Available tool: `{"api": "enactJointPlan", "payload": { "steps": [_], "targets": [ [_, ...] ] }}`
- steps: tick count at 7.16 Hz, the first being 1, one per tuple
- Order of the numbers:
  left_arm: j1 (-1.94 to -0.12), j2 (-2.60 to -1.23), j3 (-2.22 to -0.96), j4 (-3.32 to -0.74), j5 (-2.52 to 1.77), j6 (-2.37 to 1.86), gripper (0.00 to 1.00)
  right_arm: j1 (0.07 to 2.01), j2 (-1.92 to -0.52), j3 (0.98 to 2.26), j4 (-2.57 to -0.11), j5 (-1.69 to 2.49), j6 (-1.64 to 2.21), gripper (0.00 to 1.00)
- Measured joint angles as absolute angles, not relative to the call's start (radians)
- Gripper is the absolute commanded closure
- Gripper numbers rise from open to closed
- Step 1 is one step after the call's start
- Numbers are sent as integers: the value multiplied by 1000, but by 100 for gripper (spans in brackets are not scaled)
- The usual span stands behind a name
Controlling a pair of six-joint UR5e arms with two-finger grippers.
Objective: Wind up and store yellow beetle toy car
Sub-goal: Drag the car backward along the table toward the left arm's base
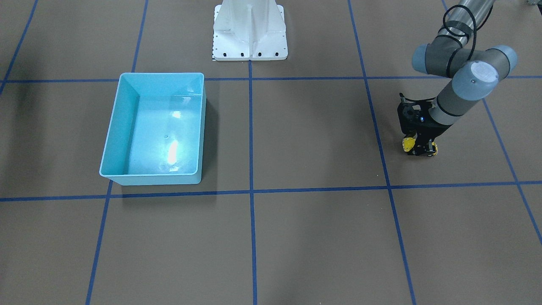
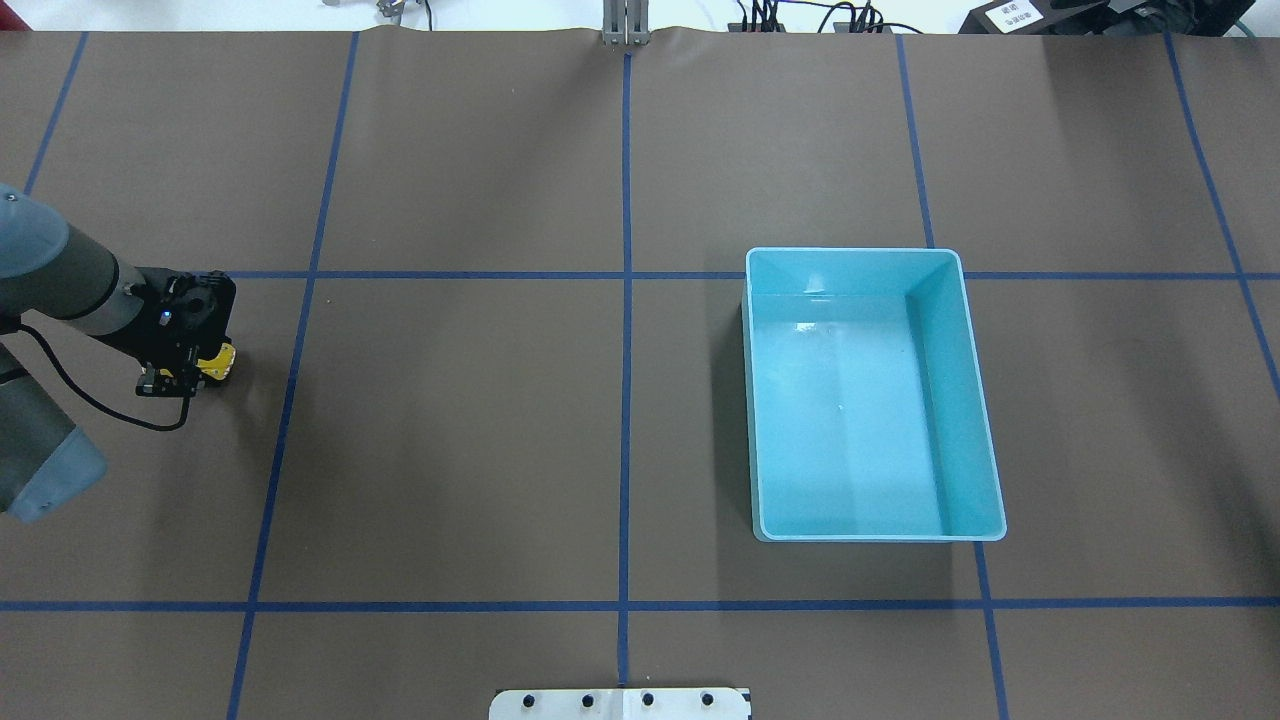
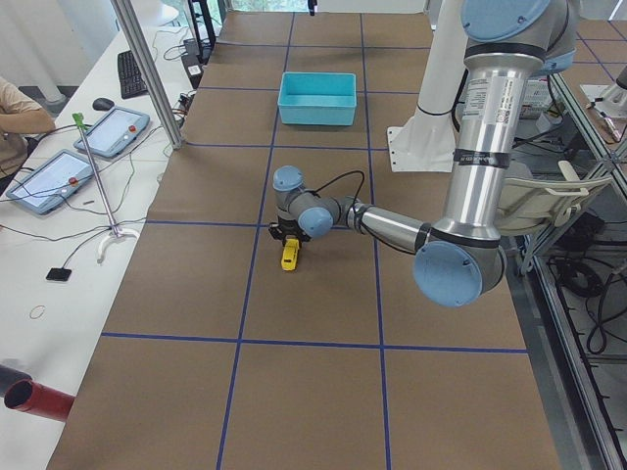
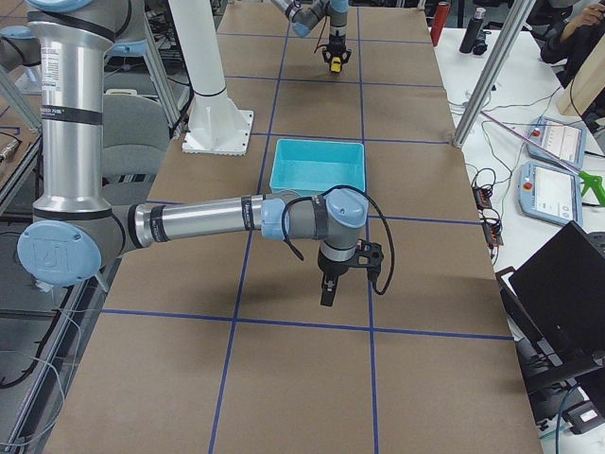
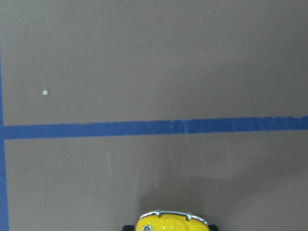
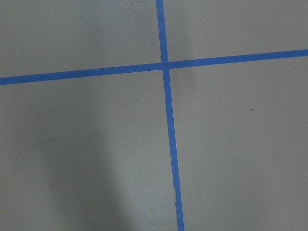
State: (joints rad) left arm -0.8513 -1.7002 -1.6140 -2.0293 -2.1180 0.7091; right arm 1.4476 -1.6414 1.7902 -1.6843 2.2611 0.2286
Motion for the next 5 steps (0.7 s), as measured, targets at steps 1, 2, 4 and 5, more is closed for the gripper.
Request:
{"api": "enactJointPlan", "payload": {
  "steps": [1, 2, 4, 5],
  "targets": [
    [-858, -1694, -1613, -2031, -2123, 719, 100, 1447, -1641, 1790, -1684, 2261, 229, 0],
    [-862, -1688, -1612, -2035, -2125, 722, 100, 1448, -1641, 1790, -1684, 2261, 229, 0],
    [-870, -1675, -1611, -2050, -2129, 725, 100, 1447, -1641, 1789, -1684, 2260, 229, 0],
    [-872, -1671, -1606, -2060, -2130, 725, 100, 1447, -1641, 1789, -1684, 2260, 229, 0]
  ]
}}
